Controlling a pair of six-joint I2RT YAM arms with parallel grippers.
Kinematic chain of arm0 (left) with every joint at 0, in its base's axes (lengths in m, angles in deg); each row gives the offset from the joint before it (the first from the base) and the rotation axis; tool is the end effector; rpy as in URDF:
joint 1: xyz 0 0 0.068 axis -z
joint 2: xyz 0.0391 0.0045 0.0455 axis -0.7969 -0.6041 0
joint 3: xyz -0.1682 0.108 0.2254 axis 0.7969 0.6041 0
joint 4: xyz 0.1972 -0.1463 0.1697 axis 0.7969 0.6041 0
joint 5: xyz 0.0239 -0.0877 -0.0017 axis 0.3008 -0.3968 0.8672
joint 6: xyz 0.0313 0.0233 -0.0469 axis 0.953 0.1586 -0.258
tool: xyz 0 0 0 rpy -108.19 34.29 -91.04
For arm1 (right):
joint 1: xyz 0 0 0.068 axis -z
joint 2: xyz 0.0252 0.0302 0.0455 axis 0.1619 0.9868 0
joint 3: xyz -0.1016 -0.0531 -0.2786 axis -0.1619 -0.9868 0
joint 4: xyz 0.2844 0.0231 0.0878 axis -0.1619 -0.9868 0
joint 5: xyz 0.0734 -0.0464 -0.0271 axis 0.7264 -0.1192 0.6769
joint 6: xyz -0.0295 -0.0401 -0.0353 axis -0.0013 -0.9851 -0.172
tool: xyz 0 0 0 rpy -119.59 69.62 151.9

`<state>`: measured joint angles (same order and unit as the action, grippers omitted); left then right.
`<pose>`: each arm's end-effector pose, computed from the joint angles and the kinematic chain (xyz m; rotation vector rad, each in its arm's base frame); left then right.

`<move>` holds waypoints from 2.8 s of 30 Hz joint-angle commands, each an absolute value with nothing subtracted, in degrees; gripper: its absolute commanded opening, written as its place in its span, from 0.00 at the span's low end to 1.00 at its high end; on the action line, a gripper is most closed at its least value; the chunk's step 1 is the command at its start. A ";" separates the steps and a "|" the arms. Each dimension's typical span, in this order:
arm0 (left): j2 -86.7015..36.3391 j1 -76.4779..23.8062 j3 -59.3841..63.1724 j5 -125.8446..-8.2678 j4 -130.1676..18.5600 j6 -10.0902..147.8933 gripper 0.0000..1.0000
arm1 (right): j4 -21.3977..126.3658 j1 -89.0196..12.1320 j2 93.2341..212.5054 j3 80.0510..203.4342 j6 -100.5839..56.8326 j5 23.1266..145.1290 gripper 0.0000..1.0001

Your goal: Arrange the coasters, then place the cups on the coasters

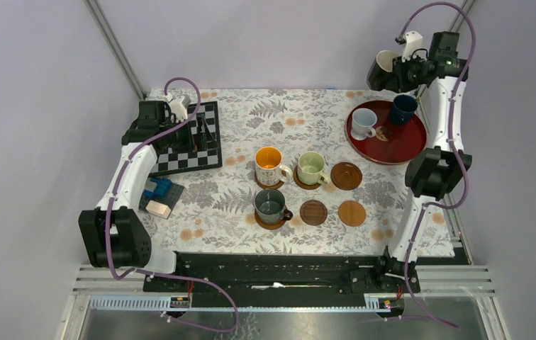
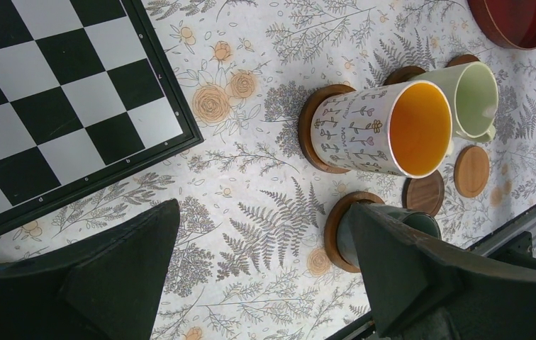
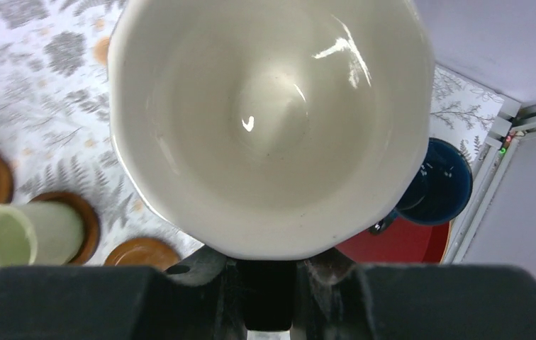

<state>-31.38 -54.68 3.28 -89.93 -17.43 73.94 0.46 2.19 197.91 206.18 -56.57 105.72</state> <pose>0.3451 -0.0126 0.3264 0.0841 2.3440 -0.6868 0.5367 -0.0865 0.4060 -0.5690 2.0761 0.1787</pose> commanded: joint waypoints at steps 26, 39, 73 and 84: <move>-29.37 -53.10 4.70 -91.87 -24.78 74.32 0.99 | 0.28 -21.37 133.69 129.59 -66.71 113.66 0.00; -29.58 -53.12 5.16 -90.74 -24.78 73.98 0.99 | 21.30 -29.04 131.62 114.29 -62.38 105.44 0.00; -29.76 -53.09 6.90 -89.67 -25.58 73.87 0.99 | 32.44 -35.03 133.75 101.35 -59.56 101.34 0.00; -30.03 -53.10 6.85 -89.87 -25.60 73.71 0.99 | 31.66 -35.84 133.14 100.23 -60.32 100.85 0.07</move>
